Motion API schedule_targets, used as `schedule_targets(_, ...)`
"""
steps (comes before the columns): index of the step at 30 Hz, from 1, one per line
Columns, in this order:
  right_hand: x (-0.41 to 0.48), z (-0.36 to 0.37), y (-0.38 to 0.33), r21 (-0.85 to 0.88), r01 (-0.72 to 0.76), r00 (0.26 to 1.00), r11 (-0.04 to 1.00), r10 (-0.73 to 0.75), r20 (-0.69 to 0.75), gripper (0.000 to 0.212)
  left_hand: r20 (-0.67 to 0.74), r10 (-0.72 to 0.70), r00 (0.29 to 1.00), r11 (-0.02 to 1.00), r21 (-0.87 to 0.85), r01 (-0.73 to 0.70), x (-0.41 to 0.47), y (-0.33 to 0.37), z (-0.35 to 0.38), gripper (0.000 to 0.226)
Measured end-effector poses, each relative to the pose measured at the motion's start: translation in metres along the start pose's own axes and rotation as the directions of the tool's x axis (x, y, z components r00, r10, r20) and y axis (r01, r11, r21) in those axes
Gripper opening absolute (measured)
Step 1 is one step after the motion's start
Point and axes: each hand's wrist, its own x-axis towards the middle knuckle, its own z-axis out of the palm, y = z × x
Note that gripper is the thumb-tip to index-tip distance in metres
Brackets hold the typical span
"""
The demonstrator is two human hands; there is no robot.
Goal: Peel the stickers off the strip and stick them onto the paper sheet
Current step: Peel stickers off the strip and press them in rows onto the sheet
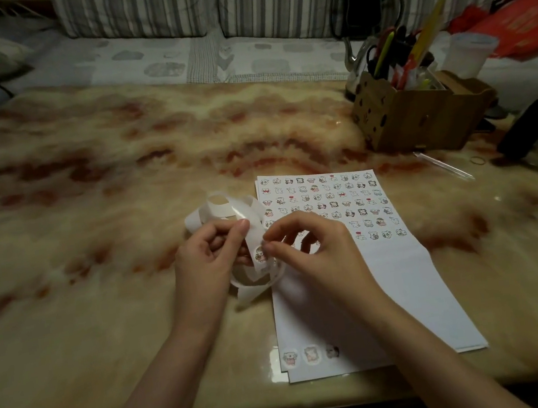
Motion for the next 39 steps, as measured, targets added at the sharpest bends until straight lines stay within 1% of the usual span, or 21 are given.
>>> schedule_targets(3, 0.001, 0.002, -0.001, 0.089, -0.032, 0.999, 0.995, 0.031, 0.012, 0.015, -0.007, 0.01, 1.0, 1.0, 0.001, -0.01, 0.001, -0.001, -0.001, 0.007)
schedule_targets(7, 0.003, 0.005, -0.001, 0.142, -0.047, 0.999, 0.989, 0.047, 0.004, 0.018, -0.011, 0.031, 0.999, 0.999, 0.025, -0.031, 0.001, -0.002, -0.003, 0.01)
schedule_targets(11, 0.007, 0.002, 0.002, 0.147, -0.053, 0.998, 0.988, 0.057, -0.021, 0.018, 0.06, 0.026, 0.998, 1.0, 0.007, -0.026, 0.0, 0.0, -0.001, 0.022)
schedule_targets(14, 0.008, -0.001, 0.003, 0.121, -0.047, 0.998, 0.992, 0.052, -0.039, 0.019, 0.119, 0.051, 0.992, 0.998, 0.019, -0.053, -0.001, 0.001, 0.002, 0.014)
schedule_targets(16, 0.008, -0.002, 0.004, 0.088, -0.037, 0.998, 0.995, 0.041, -0.045, 0.018, 0.135, 0.069, 0.988, 0.996, 0.038, -0.075, -0.002, 0.0, 0.002, 0.007)
schedule_targets(21, 0.006, -0.002, 0.007, 0.001, 0.016, 0.999, 1.0, -0.016, -0.05, 0.014, 0.134, 0.089, 0.987, 0.994, 0.046, -0.095, -0.002, 0.0, 0.001, 0.009)
schedule_targets(24, 0.006, -0.002, 0.007, -0.005, 0.029, 0.998, 1.0, -0.029, -0.047, 0.01, 0.131, 0.105, 0.986, 0.991, 0.066, -0.115, -0.003, 0.002, 0.001, 0.014)
schedule_targets(27, 0.006, -0.002, 0.007, -0.001, 0.027, 0.999, 1.0, -0.027, -0.045, 0.01, 0.133, 0.119, 0.984, 0.988, 0.08, -0.131, -0.004, 0.004, 0.001, 0.015)
schedule_targets(32, 0.004, -0.002, 0.008, -0.034, 0.026, 0.999, 0.999, -0.027, -0.03, 0.01, 0.124, 0.108, 0.986, 0.987, 0.101, -0.121, -0.003, 0.001, 0.0, 0.01)
schedule_targets(37, -0.001, -0.002, 0.009, -0.132, 0.089, 0.996, 0.987, -0.091, -0.006, 0.003, 0.121, 0.098, 0.988, 0.988, 0.111, -0.112, -0.003, 0.0, 0.0, 0.011)
schedule_targets(39, -0.003, -0.004, 0.008, -0.123, 0.108, 0.994, 0.987, -0.109, -0.008, 0.004, 0.109, 0.094, 0.99, 0.989, 0.106, -0.105, -0.002, -0.001, 0.0, 0.012)
